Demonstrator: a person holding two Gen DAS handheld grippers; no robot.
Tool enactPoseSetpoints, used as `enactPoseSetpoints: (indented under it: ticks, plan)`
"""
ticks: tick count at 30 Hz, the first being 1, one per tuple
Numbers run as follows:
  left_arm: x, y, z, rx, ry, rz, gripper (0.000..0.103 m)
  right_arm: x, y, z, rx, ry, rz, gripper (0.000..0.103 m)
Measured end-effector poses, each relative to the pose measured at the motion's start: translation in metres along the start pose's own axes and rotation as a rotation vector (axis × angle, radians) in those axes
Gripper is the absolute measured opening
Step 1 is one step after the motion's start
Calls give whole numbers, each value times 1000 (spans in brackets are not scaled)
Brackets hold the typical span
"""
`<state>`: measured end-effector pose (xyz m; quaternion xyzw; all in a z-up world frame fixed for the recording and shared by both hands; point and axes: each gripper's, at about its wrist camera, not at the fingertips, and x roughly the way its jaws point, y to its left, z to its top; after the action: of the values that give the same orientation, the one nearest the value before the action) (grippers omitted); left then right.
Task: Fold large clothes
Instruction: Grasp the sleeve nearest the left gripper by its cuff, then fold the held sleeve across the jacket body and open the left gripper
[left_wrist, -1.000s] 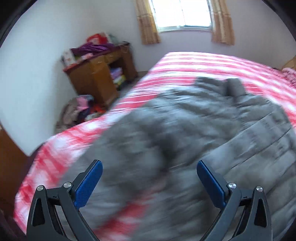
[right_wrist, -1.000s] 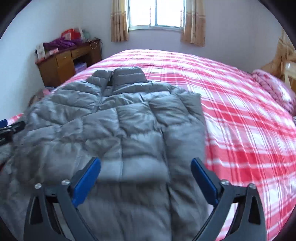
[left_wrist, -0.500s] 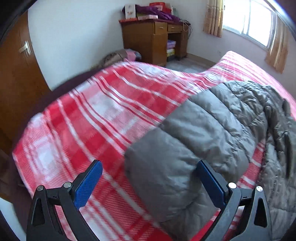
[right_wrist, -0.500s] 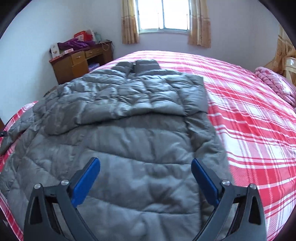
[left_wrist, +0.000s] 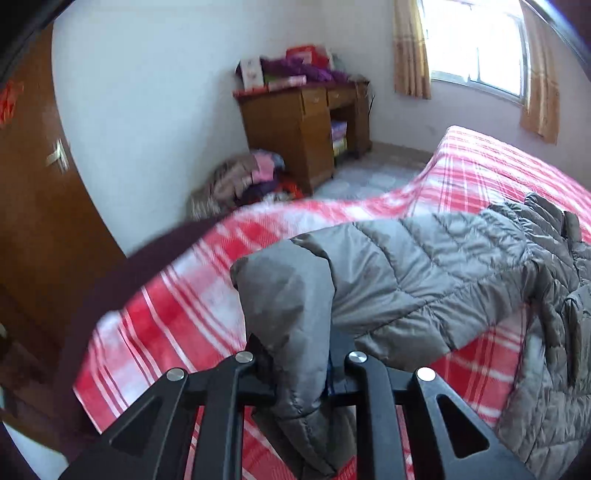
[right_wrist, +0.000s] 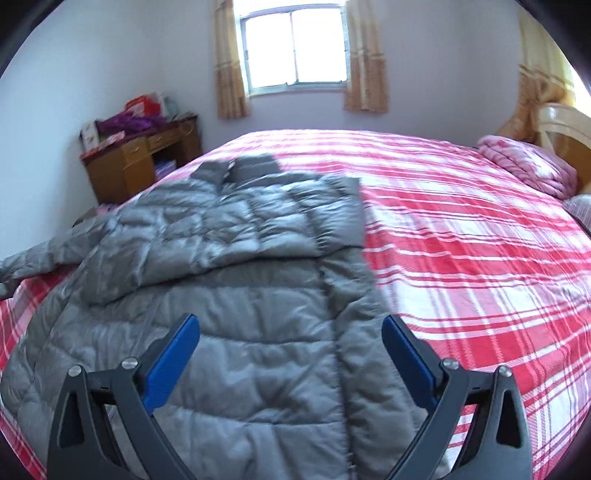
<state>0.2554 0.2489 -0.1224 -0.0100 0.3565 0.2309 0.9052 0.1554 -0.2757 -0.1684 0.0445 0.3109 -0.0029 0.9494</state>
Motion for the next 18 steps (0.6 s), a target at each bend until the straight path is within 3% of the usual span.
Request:
enactPoseSetpoints:
  ticks: [3,7,11,18]
  plan:
    - [-22,-22,16,40,-75,2,17,1,-10,4,29,-9,3,101]
    - [-63,-80,32,95,-162,-94,16,1,-16,4,33,-19,6,101]
    - [-111,-163,35,212,-244,-217,16,0,-25,2,48,-24,1,101]
    - [-153,-296,15,368,-274,-403,16,-7,-50,-1,93,-32,-13,101]
